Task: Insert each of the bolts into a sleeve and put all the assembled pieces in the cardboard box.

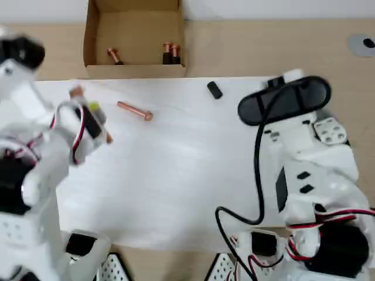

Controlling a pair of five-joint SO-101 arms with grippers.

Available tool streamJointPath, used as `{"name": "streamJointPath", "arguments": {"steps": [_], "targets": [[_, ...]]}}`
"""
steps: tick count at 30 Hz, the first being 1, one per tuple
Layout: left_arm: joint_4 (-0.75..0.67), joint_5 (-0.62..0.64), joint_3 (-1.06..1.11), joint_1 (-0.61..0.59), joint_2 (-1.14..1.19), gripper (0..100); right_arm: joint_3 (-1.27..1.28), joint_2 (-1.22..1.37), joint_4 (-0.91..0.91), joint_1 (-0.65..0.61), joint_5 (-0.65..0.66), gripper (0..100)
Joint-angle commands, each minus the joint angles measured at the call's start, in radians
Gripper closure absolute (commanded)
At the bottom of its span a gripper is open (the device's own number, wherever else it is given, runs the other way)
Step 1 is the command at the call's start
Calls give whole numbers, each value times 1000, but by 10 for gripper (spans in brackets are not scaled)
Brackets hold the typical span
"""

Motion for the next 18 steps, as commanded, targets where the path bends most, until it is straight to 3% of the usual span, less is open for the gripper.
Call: {"name": "streamJointPath", "arguments": {"steps": [1, 8, 14, 18], "targets": [[-21, -2, 147, 21, -171, 991, 85, -54, 43, -7, -3, 986], [-43, -60, 351, 25, -354, 991, 421, -208, -34, -12, -9, 986], [-87, -57, 537, 26, -406, 991, 716, -470, -356, -13, -167, 986], [-195, -60, 647, 26, -447, 991, 947, -667, -591, -13, -232, 986]]}}
